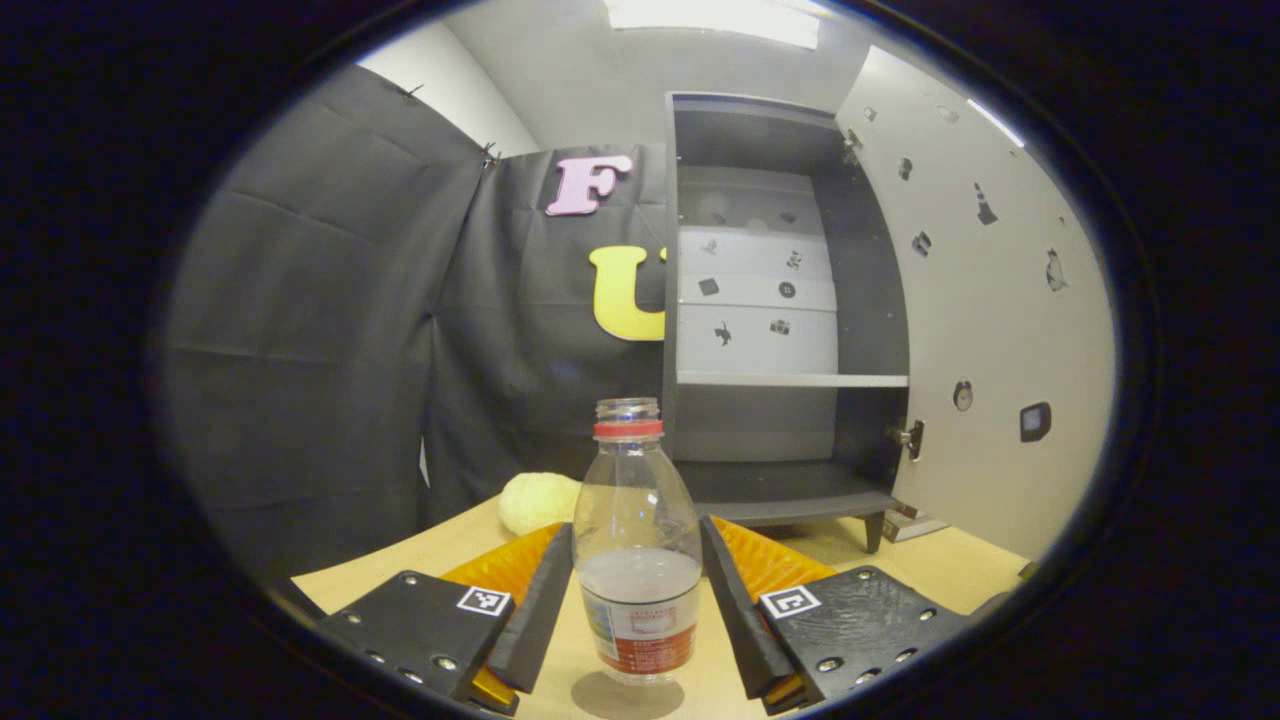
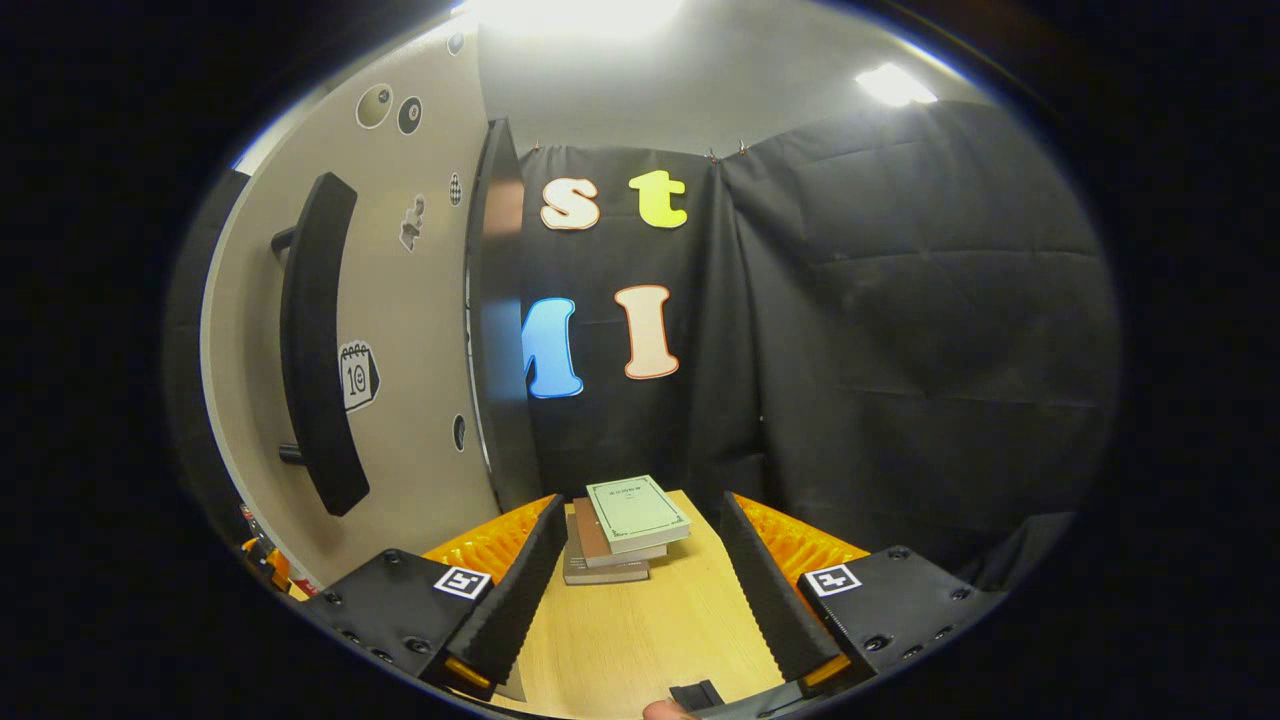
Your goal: Open the cabinet door with the right hand, grasp the bottle in the cabinet with the left hand and place it on the coaster, then close the cabinet door with the right hand.
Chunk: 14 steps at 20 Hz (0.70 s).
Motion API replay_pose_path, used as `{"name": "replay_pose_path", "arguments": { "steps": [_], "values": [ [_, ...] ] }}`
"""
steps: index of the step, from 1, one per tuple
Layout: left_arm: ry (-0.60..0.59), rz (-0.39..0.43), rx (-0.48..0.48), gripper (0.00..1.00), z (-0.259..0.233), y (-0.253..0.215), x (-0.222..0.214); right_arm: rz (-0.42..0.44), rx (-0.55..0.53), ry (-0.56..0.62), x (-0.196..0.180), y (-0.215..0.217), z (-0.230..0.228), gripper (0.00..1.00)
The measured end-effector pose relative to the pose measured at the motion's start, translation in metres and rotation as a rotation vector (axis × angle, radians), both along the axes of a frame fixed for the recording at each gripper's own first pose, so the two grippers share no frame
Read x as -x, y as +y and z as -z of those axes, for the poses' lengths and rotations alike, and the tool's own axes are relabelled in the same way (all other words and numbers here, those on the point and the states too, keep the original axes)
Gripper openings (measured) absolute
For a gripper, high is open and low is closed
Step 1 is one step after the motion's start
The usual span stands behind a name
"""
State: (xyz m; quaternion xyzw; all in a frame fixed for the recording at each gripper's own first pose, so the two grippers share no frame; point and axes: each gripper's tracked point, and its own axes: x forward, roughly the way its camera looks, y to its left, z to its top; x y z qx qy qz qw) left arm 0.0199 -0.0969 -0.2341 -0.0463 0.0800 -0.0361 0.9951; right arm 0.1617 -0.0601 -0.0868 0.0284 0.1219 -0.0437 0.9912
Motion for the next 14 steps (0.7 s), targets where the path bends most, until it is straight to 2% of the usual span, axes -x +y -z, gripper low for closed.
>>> {"name": "replay_pose_path", "arguments": {
  "steps": [4, 5, 11, 12, 14],
  "values": [
    [0.001, 0.011, -0.043, 0.72, 0.027, -0.006, 0.002, 0.011, 0.025, 0.008, 0.005, -0.004, 0.002, 0.98],
    [0.004, 0.007, -0.048, 0.75, 0.034, -0.005, 0.004, 0.01, 0.027, 0.012, 0.006, -0.003, 0.004, 0.98],
    [0.007, -0.054, -0.092, 0.72, 0.057, 0.007, 0.01, -0.003, 0.069, 0.029, 0.01, 0.002, 0.006, 0.98],
    [0.011, -0.063, -0.106, 0.78, 0.06, 0.01, 0.011, -0.009, 0.07, 0.033, 0.01, 0.005, 0.007, 0.98],
    [0.03, -0.058, -0.089, 0.73, 0.069, 0.008, 0.011, -0.019, 0.074, 0.04, 0.01, 0.011, 0.01, 0.98]
  ]
}}
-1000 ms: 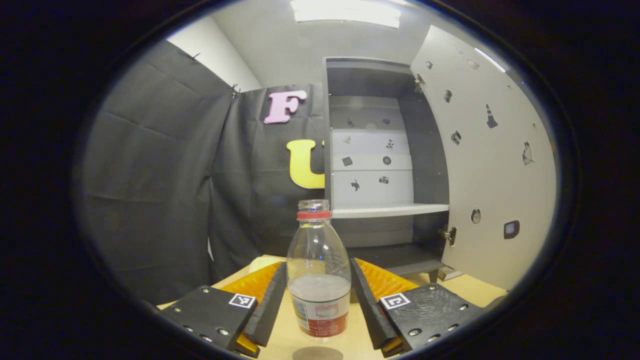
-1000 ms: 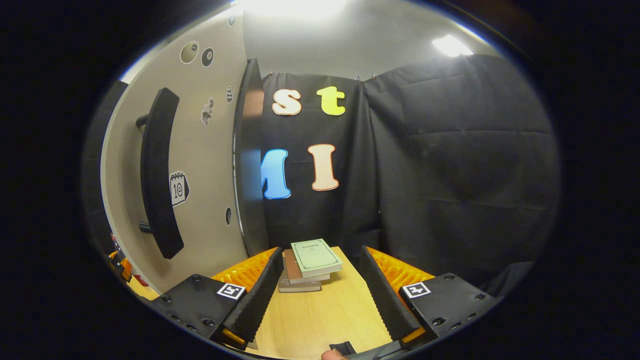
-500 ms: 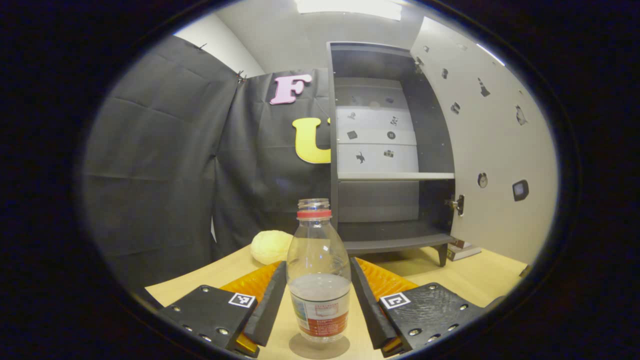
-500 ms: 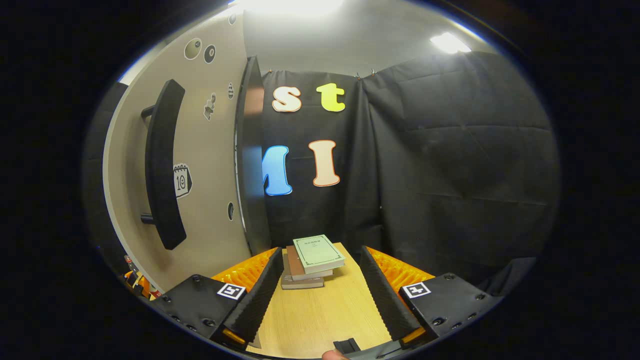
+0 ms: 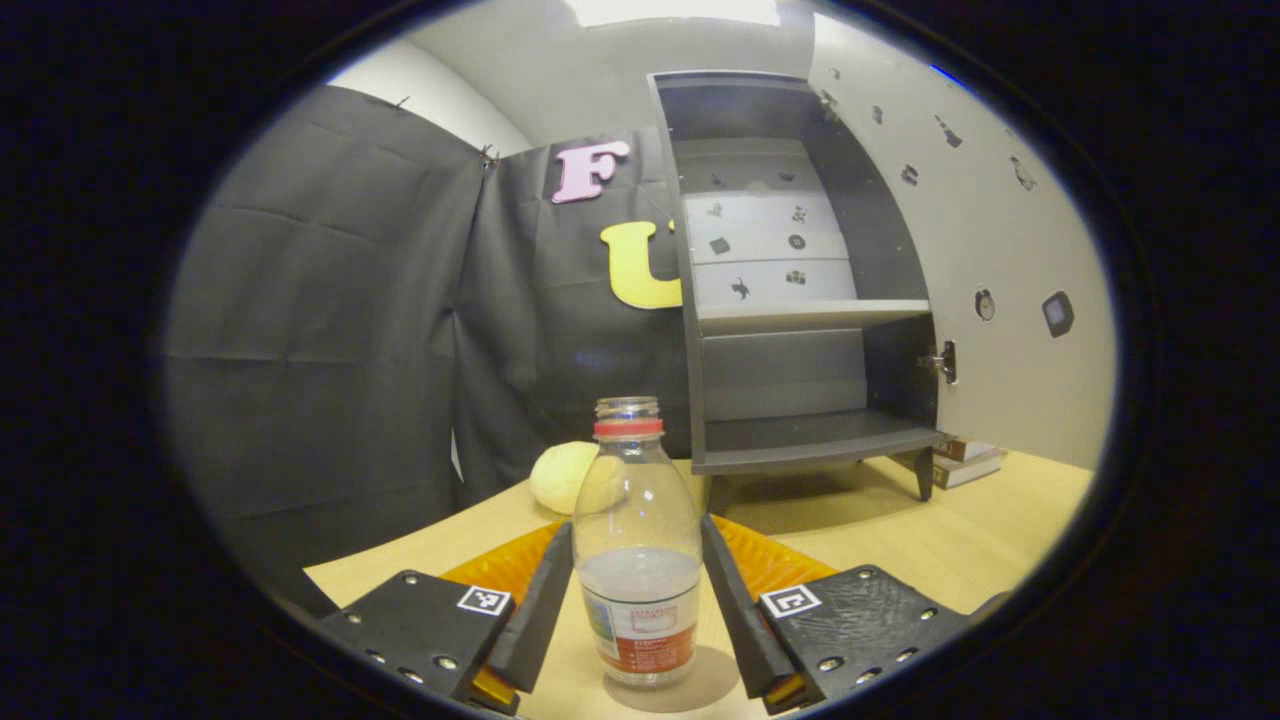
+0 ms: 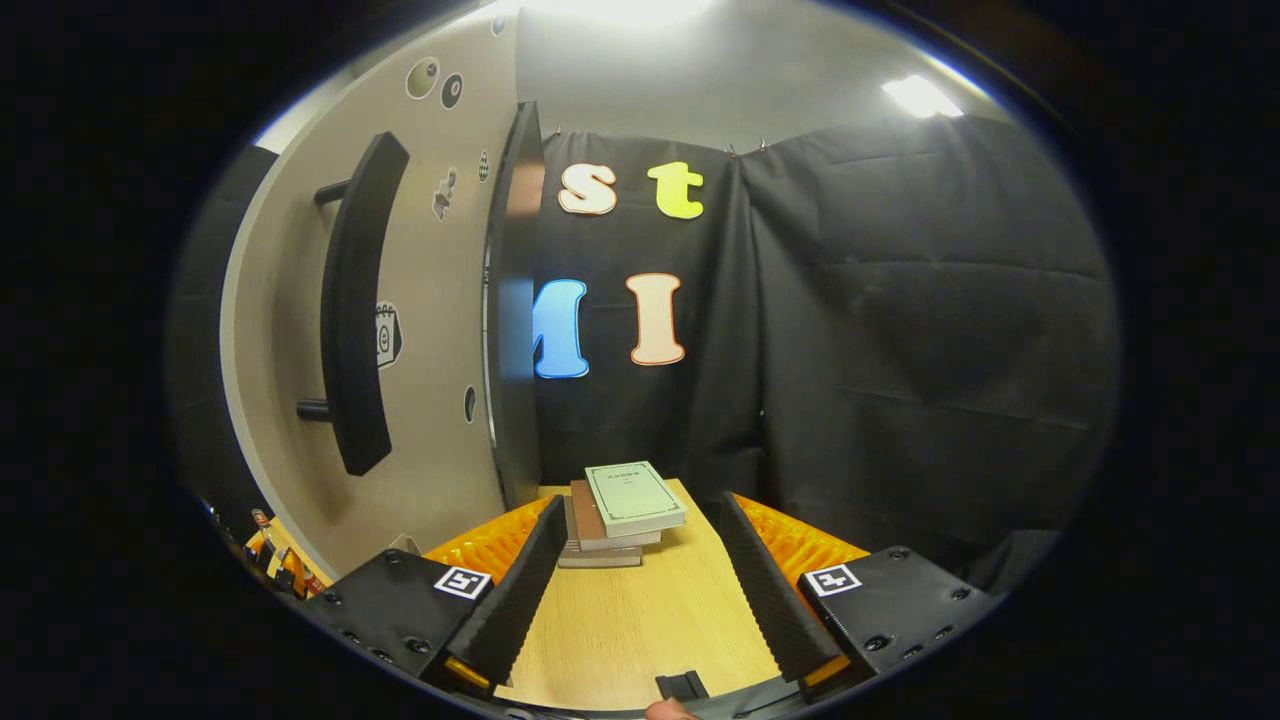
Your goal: Open the cabinet door with the right hand, grasp the bottle in the cabinet with the left hand and place it on the coaster, then close the cabinet door with the right hand.
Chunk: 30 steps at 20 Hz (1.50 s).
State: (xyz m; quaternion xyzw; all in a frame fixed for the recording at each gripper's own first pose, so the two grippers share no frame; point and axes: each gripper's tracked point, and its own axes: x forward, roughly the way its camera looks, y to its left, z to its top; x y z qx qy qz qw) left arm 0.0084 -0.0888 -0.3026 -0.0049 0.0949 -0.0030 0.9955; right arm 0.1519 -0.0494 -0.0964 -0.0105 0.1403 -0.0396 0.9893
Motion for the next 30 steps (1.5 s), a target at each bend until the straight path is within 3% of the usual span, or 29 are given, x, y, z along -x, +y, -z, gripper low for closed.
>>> {"name": "replay_pose_path", "arguments": {
  "steps": [5, 6, 9, 10, 17, 21, 22, 25, 26, 30],
  "values": [
    [0.005, -0.005, 0.006, 0.78, 0.005, 0.001, 0.004, -0.021, 0.023, 0.006, 0.0, 0.012, 0.003, 0.98],
    [0.008, -0.007, 0.007, 0.73, 0.006, 0.002, 0.004, -0.02, 0.03, 0.003, 0.0, 0.012, 0.001, 0.98],
    [0.031, -0.02, 0.004, 0.74, 0.008, 0.005, 0.006, -0.025, 0.035, -0.005, 0.0, 0.016, -0.002, 0.99],
    [0.038, -0.021, 0.005, 0.79, 0.007, 0.006, 0.007, -0.025, 0.037, -0.008, 0.001, 0.016, -0.004, 0.99],
    [0.018, -0.008, -0.012, 0.8, -0.026, 0.001, 0.008, -0.021, 0.015, -0.024, 0.007, 0.014, -0.008, 0.99],
    [0.004, -0.021, -0.011, 0.79, -0.065, 0.003, 0.008, -0.023, -0.026, -0.035, 0.012, 0.011, -0.012, 0.99],
    [-0.005, -0.031, -0.012, 0.77, -0.08, 0.005, 0.007, -0.023, -0.046, -0.037, 0.012, 0.01, -0.014, 0.94],
    [-0.051, -0.055, 0.011, 0.79, -0.135, 0.01, 0.007, -0.032, -0.098, -0.053, 0.008, 0.007, -0.025, 0.94],
    [-0.056, -0.06, 0.011, 0.77, -0.152, 0.013, 0.006, -0.039, -0.112, -0.065, 0.007, 0.007, -0.031, 0.99],
    [-0.023, -0.075, 0.017, 0.77, -0.204, 0.024, 0.005, -0.074, -0.169, -0.082, -0.004, 0.007, -0.049, 0.93]
  ]
}}
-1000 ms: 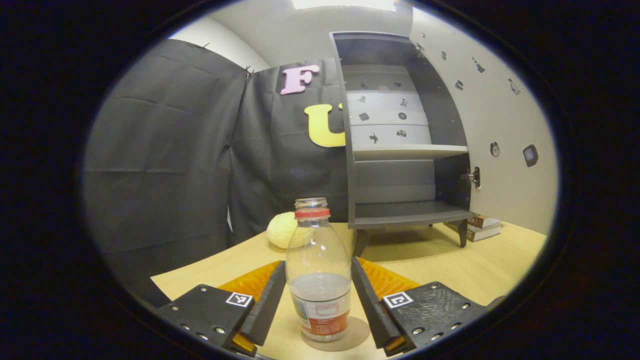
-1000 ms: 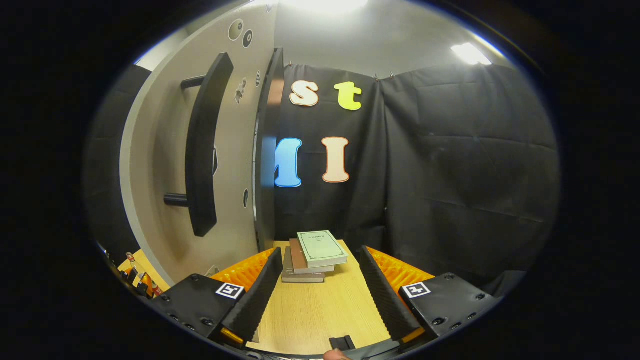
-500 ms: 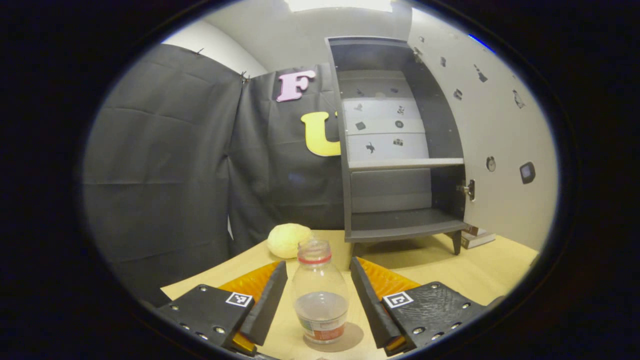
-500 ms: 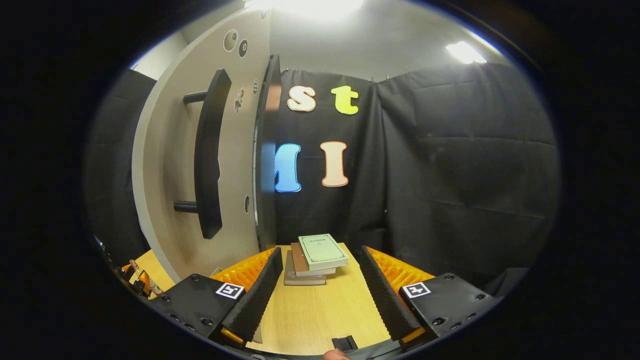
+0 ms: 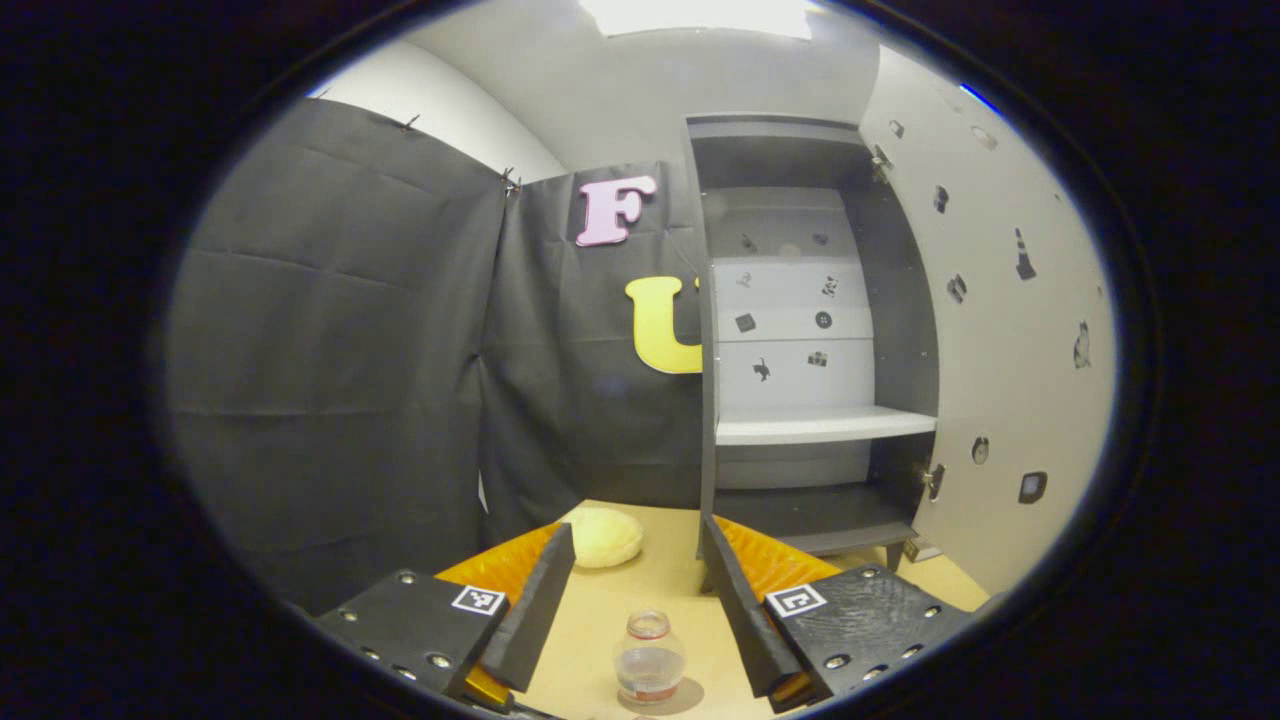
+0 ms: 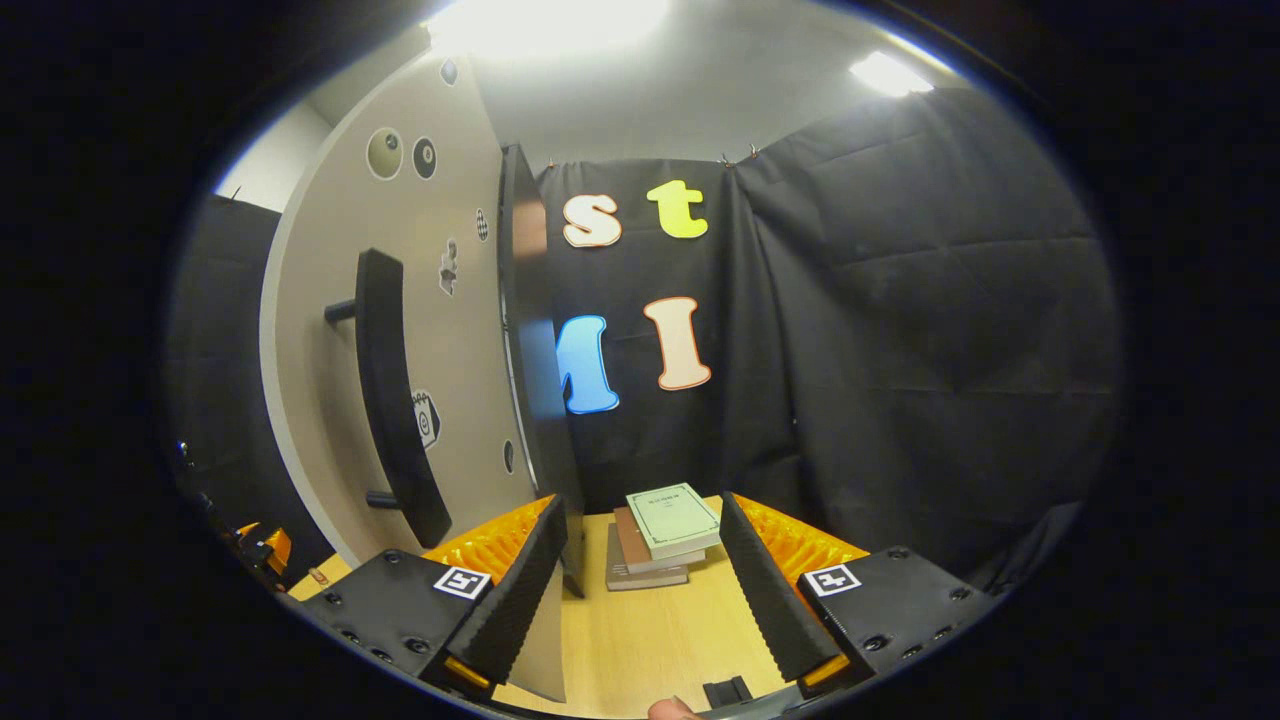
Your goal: Open the cabinet door with the right hand, grasp the bottle in the cabinet with the left hand and place it on the coaster, then close the cabinet door with the right hand.
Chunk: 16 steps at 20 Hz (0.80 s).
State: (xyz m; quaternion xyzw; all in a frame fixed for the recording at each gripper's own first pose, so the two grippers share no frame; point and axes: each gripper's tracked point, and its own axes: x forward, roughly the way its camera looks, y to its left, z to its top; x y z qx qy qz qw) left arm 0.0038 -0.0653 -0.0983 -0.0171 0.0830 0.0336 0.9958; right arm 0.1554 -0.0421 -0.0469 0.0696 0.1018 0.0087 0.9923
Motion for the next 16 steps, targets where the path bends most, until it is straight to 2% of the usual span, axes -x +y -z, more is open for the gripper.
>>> {"name": "replay_pose_path", "arguments": {
  "steps": [1, 3, 4, 5, 6, 8, 11, 16],
  "values": [
    [-0.005, 0.0, 0.004, 0.77, -0.014, 0.004, 0.0, -0.009, -0.003, -0.006, -0.003, -0.001, -0.005, 0.98],
    [-0.023, 0.007, 0.01, 0.79, -0.036, 0.01, 0.002, -0.019, -0.002, 0.0, -0.007, 0.0, -0.007, 0.98],
    [-0.031, 0.012, 0.005, 0.77, -0.045, 0.013, 0.001, -0.021, -0.003, -0.003, -0.008, 0.001, -0.009, 0.98],
    [-0.035, 0.015, -0.006, 0.79, -0.051, 0.018, 0.0, -0.019, -0.007, -0.007, -0.009, 0.003, -0.011, 0.93],
    [-0.04, 0.017, -0.018, 0.77, -0.057, 0.023, -0.001, -0.017, -0.01, -0.008, -0.009, 0.005, -0.014, 0.98],
    [-0.047, 0.023, -0.032, 0.77, -0.066, 0.03, -0.003, -0.012, -0.02, -0.014, -0.008, 0.01, -0.019, 0.98],
    [-0.066, 0.031, -0.055, 0.77, -0.073, 0.044, -0.007, -0.002, -0.048, -0.05, -0.006, 0.021, -0.035, 0.98],
    [-0.042, 0.036, -0.057, 0.77, -0.064, 0.067, -0.02, 0.069, -0.022, -0.088, 0.0, 0.023, -0.045, 0.97]
  ]
}}
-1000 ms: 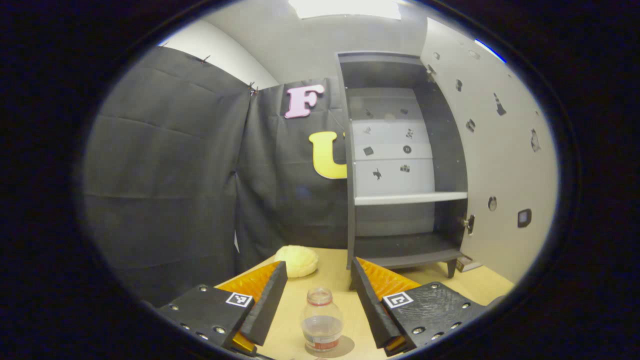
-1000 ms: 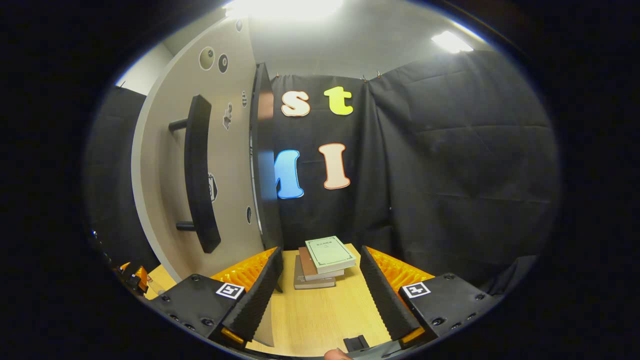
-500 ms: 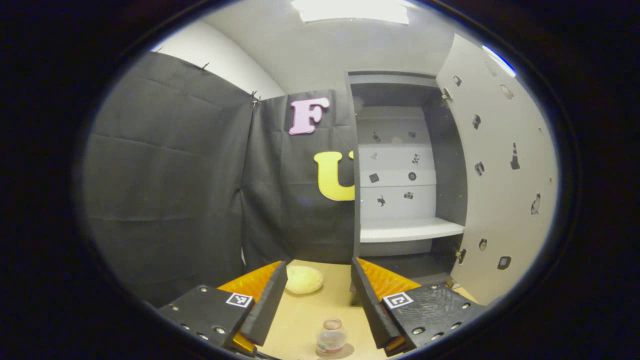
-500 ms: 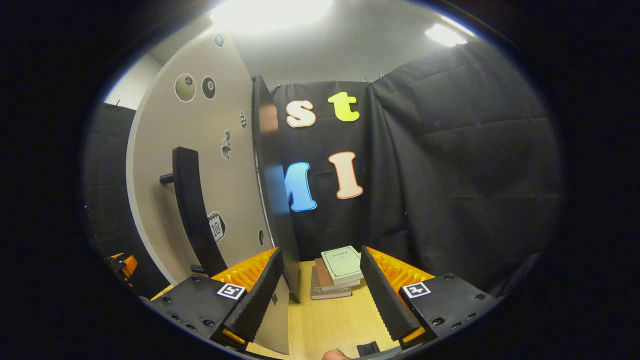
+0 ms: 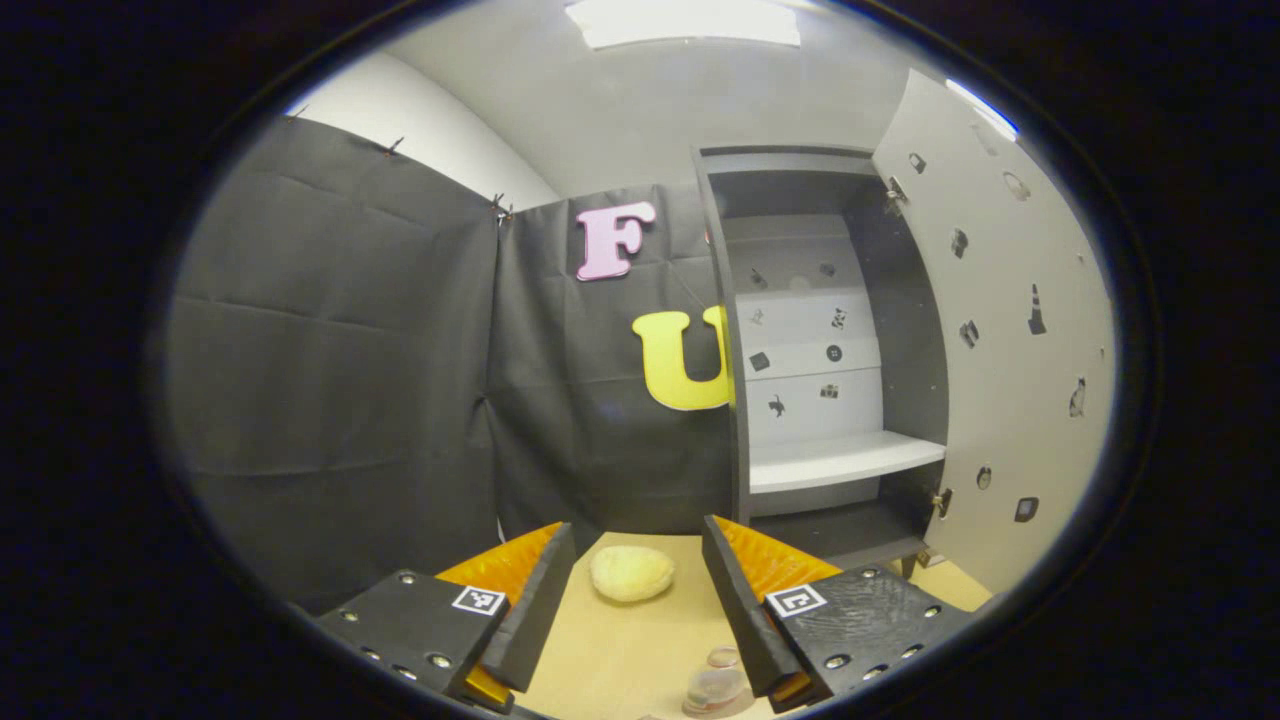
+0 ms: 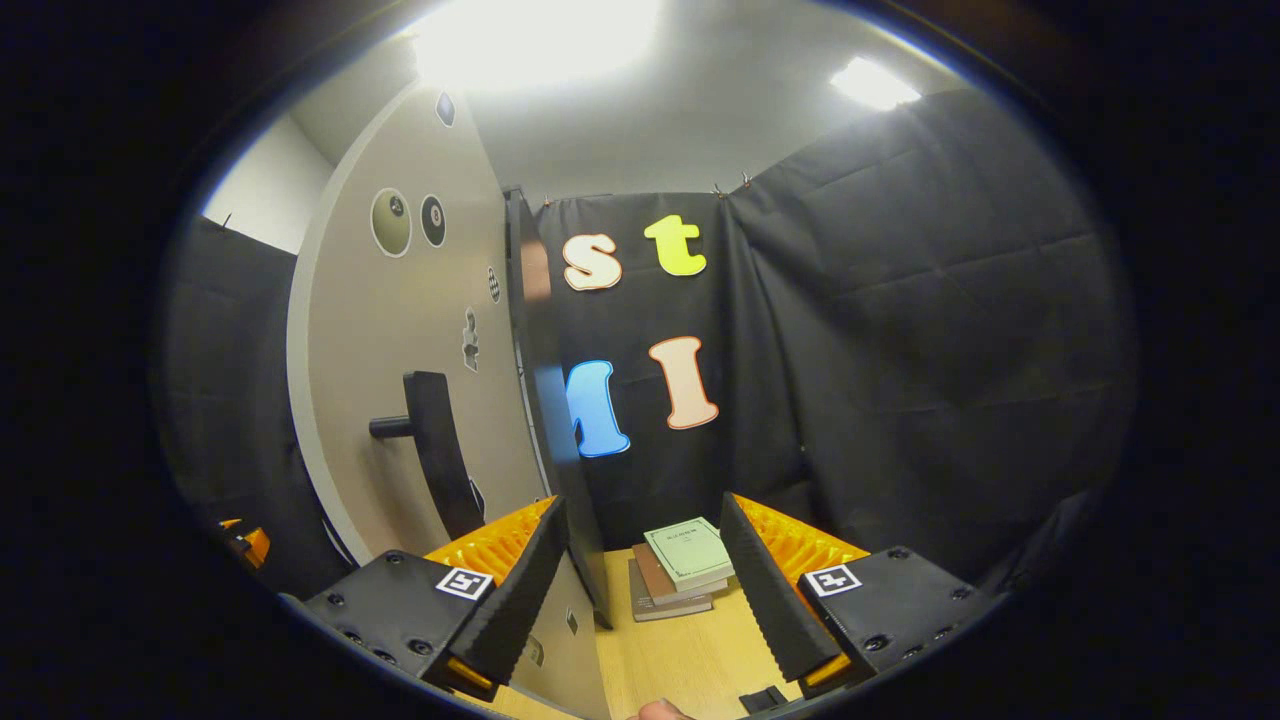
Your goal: Open the cabinet door with the right hand, grasp the bottle in the cabinet with the left hand and place it on the coaster, then close the cabinet door with the right hand.
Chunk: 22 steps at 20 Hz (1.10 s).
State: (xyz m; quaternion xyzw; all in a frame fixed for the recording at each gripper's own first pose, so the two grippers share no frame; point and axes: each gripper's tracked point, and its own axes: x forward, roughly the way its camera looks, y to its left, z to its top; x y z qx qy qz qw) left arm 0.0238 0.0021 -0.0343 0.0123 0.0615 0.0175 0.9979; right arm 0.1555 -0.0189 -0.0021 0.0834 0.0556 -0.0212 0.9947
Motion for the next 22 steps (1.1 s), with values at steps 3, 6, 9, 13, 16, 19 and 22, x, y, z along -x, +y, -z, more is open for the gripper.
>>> {"name": "replay_pose_path", "arguments": {
  "steps": [3, 6, 9, 13, 16, 19, 22],
  "values": [
    [0.006, 0.004, 0.007, 0.77, 0.001, 0.013, -0.004, 0.019, 0.006, 0.004, 0.002, 0.006, -0.001, 0.98],
    [0.01, 0.001, 0.021, 0.77, 0.004, 0.024, -0.009, 0.029, 0.037, 0.004, 0.005, 0.014, -0.004, 0.98],
    [0.012, 0.011, 0.034, 0.77, 0.008, 0.03, -0.009, 0.027, 0.061, 0.007, 0.007, 0.025, -0.005, 0.98],
    [0.023, 0.021, 0.03, 0.77, 0.015, 0.039, -0.012, 0.001, 0.074, 0.011, 0.01, 0.048, -0.005, 0.97],
    [0.03, 0.018, 0.033, 0.77, 0.018, 0.05, -0.012, -0.019, 0.082, 0.009, 0.012, 0.067, -0.008, 0.97],
    [0.029, 0.01, 0.032, 0.77, 0.02, 0.064, -0.012, -0.038, 0.105, 0.005, 0.013, 0.087, -0.009, 0.98],
    [0.023, 0.002, 0.038, 0.77, 0.018, 0.076, -0.012, -0.061, 0.116, 0.007, 0.013, 0.108, -0.009, 0.97]
  ]
}}
